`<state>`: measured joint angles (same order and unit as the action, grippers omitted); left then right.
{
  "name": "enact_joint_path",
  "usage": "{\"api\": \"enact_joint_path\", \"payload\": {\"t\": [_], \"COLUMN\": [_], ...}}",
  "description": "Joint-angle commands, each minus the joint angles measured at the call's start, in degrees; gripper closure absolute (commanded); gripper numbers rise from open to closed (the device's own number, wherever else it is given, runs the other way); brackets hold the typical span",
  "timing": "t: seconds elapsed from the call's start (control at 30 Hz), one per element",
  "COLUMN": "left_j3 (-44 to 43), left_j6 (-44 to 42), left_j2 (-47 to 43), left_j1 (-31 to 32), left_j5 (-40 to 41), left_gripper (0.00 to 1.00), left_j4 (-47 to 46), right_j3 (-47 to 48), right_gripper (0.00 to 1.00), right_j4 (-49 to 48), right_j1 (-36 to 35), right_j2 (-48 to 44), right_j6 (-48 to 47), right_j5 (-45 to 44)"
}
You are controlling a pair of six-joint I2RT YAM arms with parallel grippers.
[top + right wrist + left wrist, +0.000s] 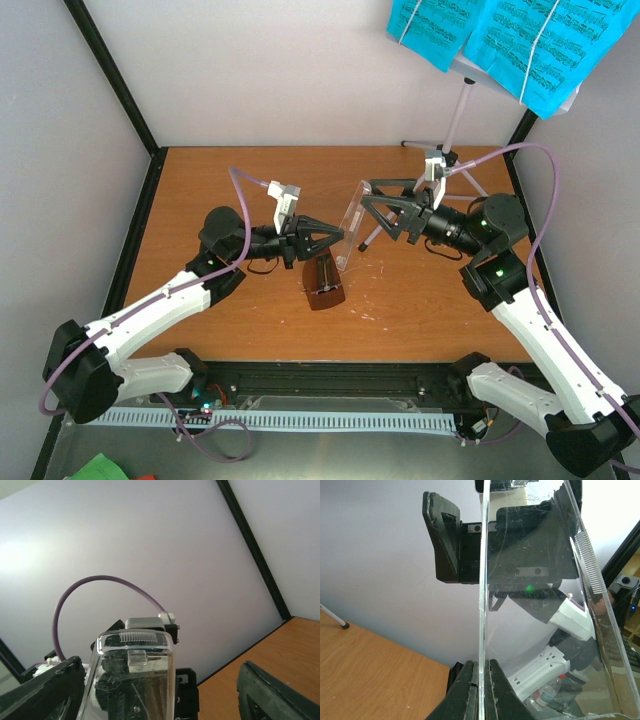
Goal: Pack up the instrument practice props
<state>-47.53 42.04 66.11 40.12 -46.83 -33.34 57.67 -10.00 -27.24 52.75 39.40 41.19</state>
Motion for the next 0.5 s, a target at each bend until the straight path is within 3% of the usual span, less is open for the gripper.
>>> {"api": "enact_joint_path", "payload": {"t": [0.0, 0.23, 0.47], "left_j3": [-0.5, -0.9, -0.9], "left_j6": [1.7, 2.3, 2.3], "left_j2": [-0.9, -0.2, 0.2], "left_j1": [-0.3, -0.3, -0.3], "left_j5": [-2.5, -3.3, -3.4], "left_gripper": [1.0, 1.0, 1.0], "left_j4": [-4.7, -5.6, -5.7], "right_j3": [0.4, 0.6, 0.3], "right_gripper": [0.2, 0.19, 0.25], "right_j4": [-4.2, -4.1, -5.0], "right_j1": [0.0, -3.2, -4.1], "right_j2": [1.0, 2.0, 2.1], "right_j6": [3.0, 1.9, 2.3], "right_j5": [7.7, 10.8, 11.1]}}
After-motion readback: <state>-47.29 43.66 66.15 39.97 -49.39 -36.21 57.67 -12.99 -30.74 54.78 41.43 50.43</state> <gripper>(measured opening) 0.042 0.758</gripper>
